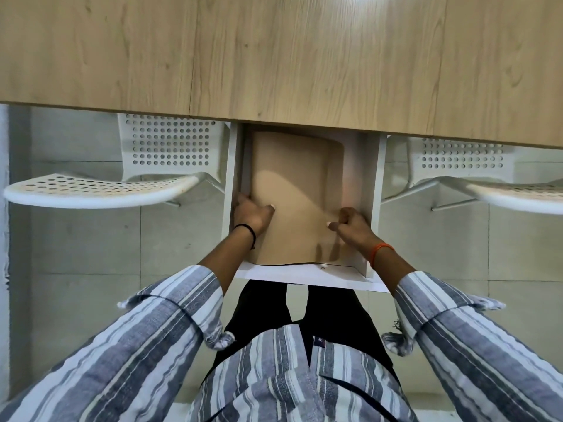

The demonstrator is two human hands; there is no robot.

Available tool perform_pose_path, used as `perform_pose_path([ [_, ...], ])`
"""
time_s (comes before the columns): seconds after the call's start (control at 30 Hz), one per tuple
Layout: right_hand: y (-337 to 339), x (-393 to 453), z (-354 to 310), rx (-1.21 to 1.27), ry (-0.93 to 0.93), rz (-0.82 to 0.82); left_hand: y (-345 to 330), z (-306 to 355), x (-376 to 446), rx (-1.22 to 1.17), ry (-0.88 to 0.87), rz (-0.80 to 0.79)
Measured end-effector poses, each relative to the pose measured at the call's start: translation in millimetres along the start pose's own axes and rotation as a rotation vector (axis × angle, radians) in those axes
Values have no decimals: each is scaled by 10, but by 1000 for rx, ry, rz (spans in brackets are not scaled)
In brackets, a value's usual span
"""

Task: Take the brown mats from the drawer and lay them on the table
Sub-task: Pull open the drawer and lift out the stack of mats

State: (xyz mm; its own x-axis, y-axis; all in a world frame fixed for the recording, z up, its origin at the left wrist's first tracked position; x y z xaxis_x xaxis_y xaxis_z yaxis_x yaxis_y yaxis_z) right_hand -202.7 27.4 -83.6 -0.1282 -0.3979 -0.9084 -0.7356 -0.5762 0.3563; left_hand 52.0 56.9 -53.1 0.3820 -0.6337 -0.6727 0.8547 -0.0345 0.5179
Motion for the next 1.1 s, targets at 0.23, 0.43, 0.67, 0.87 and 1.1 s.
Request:
perform_pose_path([
  [0.23,-36,41,84,3,-14,37,-4,-62,73,-326,64,-140],
  [0.43,-30,-138,85,152,96,14,159,37,11,-445,60,-335],
  [0.67,83,-445,-51,374,166,-232,487,541,-195,-309,-187,-617],
  [0.87,463,-609,-342,486,288,-221,801,1078,-269,-423,-328,-590],
  [1.1,1398,-788,-940,724,395,15,572,1513,-107,-1130,-172,-273],
])
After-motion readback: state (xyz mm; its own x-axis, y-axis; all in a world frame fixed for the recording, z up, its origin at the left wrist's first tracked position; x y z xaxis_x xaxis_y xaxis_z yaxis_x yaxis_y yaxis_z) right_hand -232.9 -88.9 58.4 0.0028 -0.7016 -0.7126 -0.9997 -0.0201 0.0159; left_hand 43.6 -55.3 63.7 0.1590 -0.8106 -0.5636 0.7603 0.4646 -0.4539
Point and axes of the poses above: each hand's wrist, its own x-axis towards the middle knuckle, its own y-axis out of the back of the hand, z = x × y, the point moved 7 cm from there along x, towards the middle knuckle, and after that the axes turned 13 degrees about -y, right-handed, at the moved point
